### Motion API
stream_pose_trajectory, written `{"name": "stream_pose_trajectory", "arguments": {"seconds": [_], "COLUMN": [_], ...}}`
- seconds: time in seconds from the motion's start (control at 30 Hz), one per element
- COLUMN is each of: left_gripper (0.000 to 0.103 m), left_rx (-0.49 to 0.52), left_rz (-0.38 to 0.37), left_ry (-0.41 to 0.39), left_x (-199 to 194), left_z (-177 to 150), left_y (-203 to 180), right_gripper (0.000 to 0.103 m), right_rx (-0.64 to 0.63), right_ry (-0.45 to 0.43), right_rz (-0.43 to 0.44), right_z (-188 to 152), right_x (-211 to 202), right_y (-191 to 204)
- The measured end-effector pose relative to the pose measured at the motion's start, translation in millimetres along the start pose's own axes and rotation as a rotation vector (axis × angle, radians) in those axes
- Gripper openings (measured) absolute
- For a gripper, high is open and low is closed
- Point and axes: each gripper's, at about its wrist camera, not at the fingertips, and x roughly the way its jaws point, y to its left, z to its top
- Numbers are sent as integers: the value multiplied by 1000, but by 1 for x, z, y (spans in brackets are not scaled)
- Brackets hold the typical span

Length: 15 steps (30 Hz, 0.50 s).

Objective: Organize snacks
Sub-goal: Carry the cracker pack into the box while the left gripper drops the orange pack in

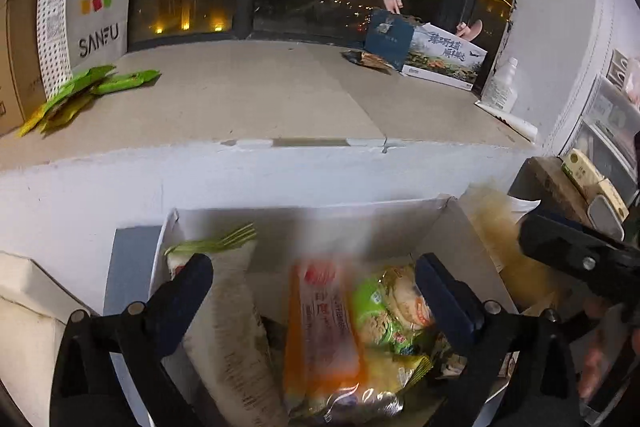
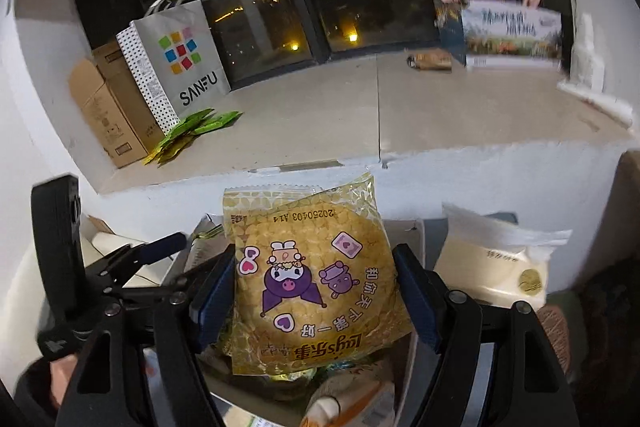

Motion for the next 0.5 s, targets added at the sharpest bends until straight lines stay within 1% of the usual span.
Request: {"name": "stream_pose_trajectory", "arguments": {"seconds": [0.03, 0.07, 0.13, 0.2, 0.3, 0.37, 0.43, 0.5], "left_gripper": [103, 103, 103, 103, 103, 103, 103, 103], "left_rx": [-4, 2, 20, 39, 57, 69, 91, 111], "left_rz": [4, 11, 16, 38, 39, 26, 24, 3], "left_ry": [-8, -16, -24, -29, -53, -79, -109, -144], "left_x": [-4, -7, -13, -19, -34, -50, -71, -95], "left_z": [-2, -4, -6, -7, -10, -14, -22, -36], "left_y": [3, 5, 5, 4, 2, 0, -4, -8], "right_gripper": [103, 103, 103, 103, 103, 103, 103, 103], "right_rx": [14, 22, 0, -21, -18, -28, -63, -109], "right_ry": [10, 16, 21, 4, -25, -39, -69, -109], "right_rz": [7, 11, 5, -16, -6, -1, -7, 0], "right_z": [0, -1, -3, -4, -3, -2, -5, -12], "right_x": [2, 5, 6, 3, -5, -12, -26, -47], "right_y": [-2, -4, -2, 1, 6, 11, 18, 26]}}
